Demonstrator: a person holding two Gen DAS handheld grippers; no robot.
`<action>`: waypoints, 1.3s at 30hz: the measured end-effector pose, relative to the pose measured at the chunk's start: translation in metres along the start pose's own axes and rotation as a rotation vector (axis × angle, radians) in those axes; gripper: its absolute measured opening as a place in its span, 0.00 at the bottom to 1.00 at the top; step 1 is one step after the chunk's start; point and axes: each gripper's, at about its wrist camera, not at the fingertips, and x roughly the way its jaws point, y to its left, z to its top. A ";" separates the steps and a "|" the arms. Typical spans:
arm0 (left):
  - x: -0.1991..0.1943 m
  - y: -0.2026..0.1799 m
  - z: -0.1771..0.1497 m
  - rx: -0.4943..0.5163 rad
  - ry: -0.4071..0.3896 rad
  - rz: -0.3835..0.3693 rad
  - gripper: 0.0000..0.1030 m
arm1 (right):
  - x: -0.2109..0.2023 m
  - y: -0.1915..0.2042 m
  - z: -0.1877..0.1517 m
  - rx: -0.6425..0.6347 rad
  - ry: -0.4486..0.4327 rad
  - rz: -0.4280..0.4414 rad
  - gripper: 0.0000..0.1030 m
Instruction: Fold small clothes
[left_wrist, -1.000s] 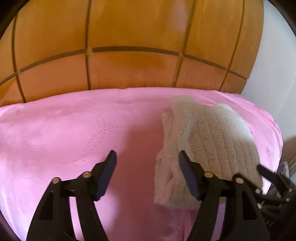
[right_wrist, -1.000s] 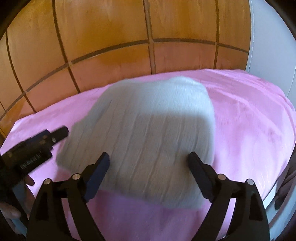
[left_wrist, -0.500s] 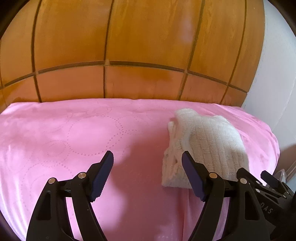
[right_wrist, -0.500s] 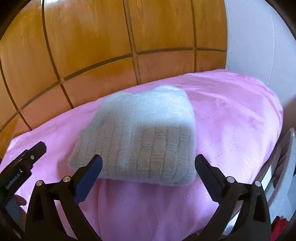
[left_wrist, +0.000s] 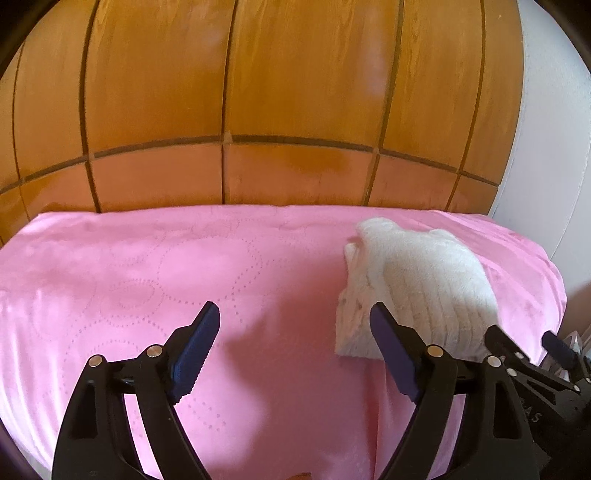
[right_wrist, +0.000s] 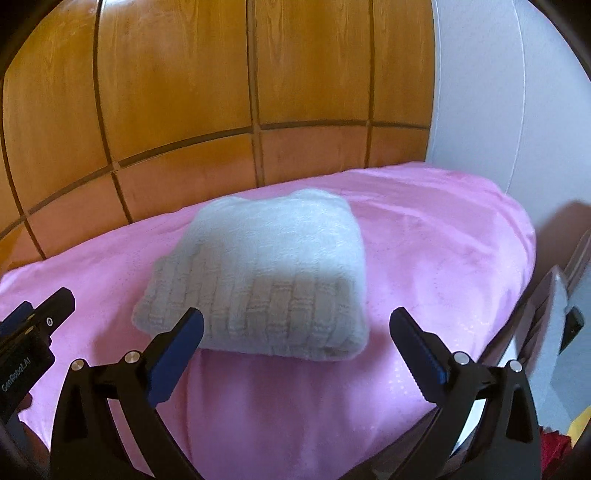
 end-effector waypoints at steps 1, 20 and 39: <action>0.001 -0.001 -0.001 -0.001 0.003 0.003 0.81 | -0.001 0.000 0.000 0.002 -0.001 -0.004 0.98; 0.005 0.013 -0.023 -0.008 0.039 0.048 0.94 | 0.003 0.011 -0.010 -0.060 0.018 -0.040 0.98; -0.001 0.005 -0.024 0.022 0.035 0.054 0.96 | 0.006 0.006 -0.006 -0.054 0.008 -0.037 0.98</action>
